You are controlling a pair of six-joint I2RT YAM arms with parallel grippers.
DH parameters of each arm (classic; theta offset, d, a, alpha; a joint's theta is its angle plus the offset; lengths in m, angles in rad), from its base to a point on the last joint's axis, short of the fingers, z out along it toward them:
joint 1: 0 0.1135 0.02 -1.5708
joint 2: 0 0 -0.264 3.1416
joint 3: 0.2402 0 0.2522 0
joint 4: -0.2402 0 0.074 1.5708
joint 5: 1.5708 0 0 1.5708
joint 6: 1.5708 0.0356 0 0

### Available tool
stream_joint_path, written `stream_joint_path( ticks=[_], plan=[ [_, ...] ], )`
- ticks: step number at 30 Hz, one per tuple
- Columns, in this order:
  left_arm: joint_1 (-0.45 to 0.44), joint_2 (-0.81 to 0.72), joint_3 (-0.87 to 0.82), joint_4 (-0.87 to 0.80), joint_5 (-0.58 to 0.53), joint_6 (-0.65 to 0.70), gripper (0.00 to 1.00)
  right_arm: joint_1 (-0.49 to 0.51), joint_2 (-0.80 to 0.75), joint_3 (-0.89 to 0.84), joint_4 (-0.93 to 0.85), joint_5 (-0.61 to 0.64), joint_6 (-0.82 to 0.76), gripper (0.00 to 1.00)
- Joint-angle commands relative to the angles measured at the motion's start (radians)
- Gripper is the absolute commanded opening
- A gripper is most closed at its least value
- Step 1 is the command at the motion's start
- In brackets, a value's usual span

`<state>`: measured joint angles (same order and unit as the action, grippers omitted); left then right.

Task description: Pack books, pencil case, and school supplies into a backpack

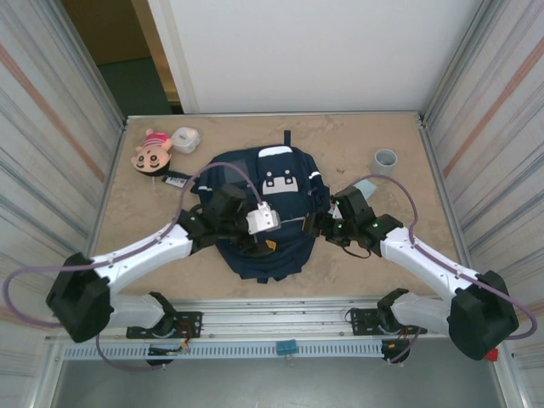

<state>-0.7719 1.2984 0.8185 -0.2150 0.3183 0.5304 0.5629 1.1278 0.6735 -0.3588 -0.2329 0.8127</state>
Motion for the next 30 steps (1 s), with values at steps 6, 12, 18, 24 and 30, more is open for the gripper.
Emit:
stream_joint_path(
  ticks=[6, 12, 18, 24, 30],
  plan=[
    [-0.006, 0.172, 0.015, 0.12, -0.124, 0.021, 0.78, 0.005, 0.016, -0.02, 0.052, -0.012, 0.045, 0.7],
    [-0.007, 0.252, 0.041, 0.164, -0.101, 0.062, 0.54, 0.005, 0.033, -0.015, 0.06, -0.02, 0.052, 0.7],
    [-0.005, 0.192, 0.052, 0.146, -0.061, 0.101, 0.0, -0.011, -0.013, -0.01, 0.016, 0.023, -0.003, 0.7],
    [0.071, 0.021, 0.062, 0.073, 0.178, 0.139, 0.0, -0.034, -0.131, 0.009, 0.016, 0.076, -0.158, 0.7],
    [0.191, -0.105, 0.068, 0.019, 0.358, 0.179, 0.0, -0.134, -0.162, 0.005, 0.094, -0.039, -0.479, 0.72]
  ],
)
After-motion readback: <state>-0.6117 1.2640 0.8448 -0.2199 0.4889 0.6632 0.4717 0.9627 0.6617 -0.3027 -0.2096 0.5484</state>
